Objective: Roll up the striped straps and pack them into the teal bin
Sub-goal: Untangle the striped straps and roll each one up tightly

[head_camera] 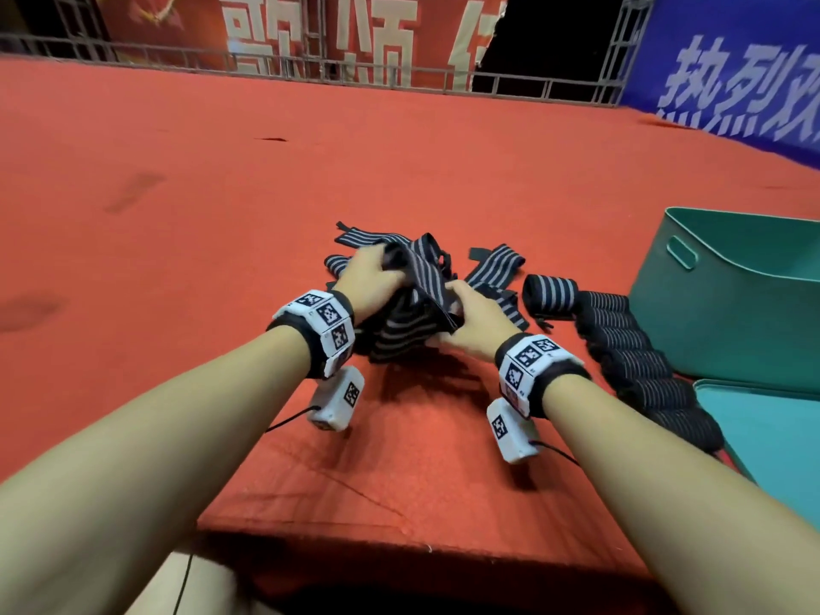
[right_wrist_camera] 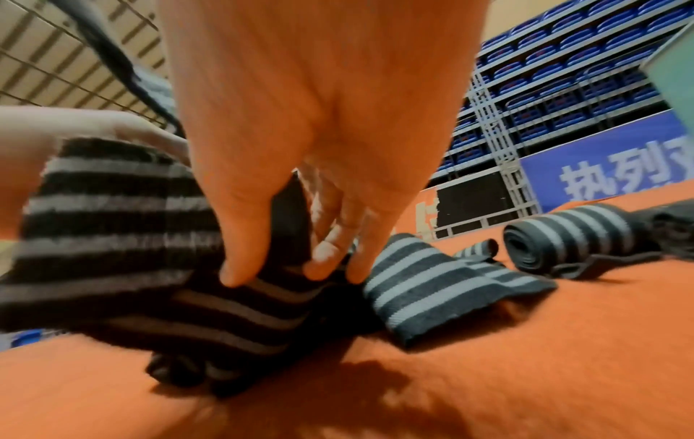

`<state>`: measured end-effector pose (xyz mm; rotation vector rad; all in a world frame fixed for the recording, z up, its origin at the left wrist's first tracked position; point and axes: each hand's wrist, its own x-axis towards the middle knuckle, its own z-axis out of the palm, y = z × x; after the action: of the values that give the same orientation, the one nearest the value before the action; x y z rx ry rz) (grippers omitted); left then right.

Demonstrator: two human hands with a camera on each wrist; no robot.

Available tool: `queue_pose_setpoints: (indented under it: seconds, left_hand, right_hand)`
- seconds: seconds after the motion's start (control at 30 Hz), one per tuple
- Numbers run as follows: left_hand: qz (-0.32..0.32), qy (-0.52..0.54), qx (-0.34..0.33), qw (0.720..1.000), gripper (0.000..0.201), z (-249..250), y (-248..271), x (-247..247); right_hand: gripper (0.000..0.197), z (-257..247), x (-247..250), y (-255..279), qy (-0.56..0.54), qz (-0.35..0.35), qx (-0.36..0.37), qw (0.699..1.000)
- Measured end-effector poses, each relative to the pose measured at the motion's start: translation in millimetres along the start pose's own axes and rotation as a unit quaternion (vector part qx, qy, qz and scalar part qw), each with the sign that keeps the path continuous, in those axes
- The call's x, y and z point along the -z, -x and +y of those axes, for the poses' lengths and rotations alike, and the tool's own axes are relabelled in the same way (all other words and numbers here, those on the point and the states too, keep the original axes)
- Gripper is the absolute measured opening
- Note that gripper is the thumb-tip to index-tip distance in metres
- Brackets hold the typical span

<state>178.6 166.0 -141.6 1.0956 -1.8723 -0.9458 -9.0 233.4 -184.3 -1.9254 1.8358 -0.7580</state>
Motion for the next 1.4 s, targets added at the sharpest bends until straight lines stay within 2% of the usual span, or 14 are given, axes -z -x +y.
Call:
queue_pose_setpoints:
  seconds: [0.1,0.17,0.2,0.27,0.37,0.5,0.63,0.7,0.77,0.8,0.93,1.07,1.27,1.4]
  left_hand:
    - [0.197,0.11,0.036,0.974,0.01,3,-8,21]
    - [0.243,0.156,0.03,0.957,0.008,7,-14,41]
    - [0.247,0.157,0.025,0.956,0.01,7,-17,49]
    - [0.229,0.162,0.016,0.96,0.01,12,-18,56]
    - [0.175,0.189,-0.003,0.966,0.013,23,-13,48]
    - [0.059,0.219,-0.019,0.974,0.011,42,-1,24]
    - [0.018,0.176,-0.059,0.982,0.01,45,0,17]
    - [-0.004,0.106,-0.048,0.993,0.028,26,-5,23]
    - [-0.048,0.068,0.006,0.997,0.059,-1,-4,27]
    - [-0.068,0.032,0.025,0.997,0.069,-17,-1,26]
    - [-0.128,-0.158,0.058,0.977,0.037,-58,14,14]
    - [-0.113,-0.21,0.063,0.969,0.032,-62,18,14]
    - [-0.128,-0.157,-0.014,0.979,0.034,-56,22,18]
    - [-0.125,-0.22,-0.124,0.959,0.027,-38,29,12]
  right_hand:
    - [0.03,26,6,-2,0.121,-0.028,-0.055,0.991]
    - [0.009,38,11,2,0.164,-0.035,-0.089,0.982]
    - [0.02,42,14,1,0.161,-0.035,-0.107,0.98]
    - [0.038,36,22,1,0.07,0.005,-0.138,0.988]
    - [0.033,9,31,-6,-0.163,0.13,-0.092,0.974]
    - [0.09,-53,20,0,-0.242,-0.042,0.011,0.969]
    - [0.022,-75,14,-7,-0.21,0.007,-0.01,0.978]
    - [0.028,-73,17,-14,-0.204,0.085,-0.002,0.975]
    - [0.037,-62,24,-13,-0.37,0.137,-0.01,0.919]
    - [0.036,-58,28,-13,-0.361,0.144,0.001,0.921]
    - [0.04,-41,37,-7,-0.231,0.041,0.088,0.968]
    - [0.055,-27,40,5,-0.072,-0.221,-0.025,0.972]
    - [0.037,-30,24,9,-0.316,-0.148,-0.198,0.916]
    - [0.088,-56,4,10,-0.234,-0.179,-0.161,0.942]
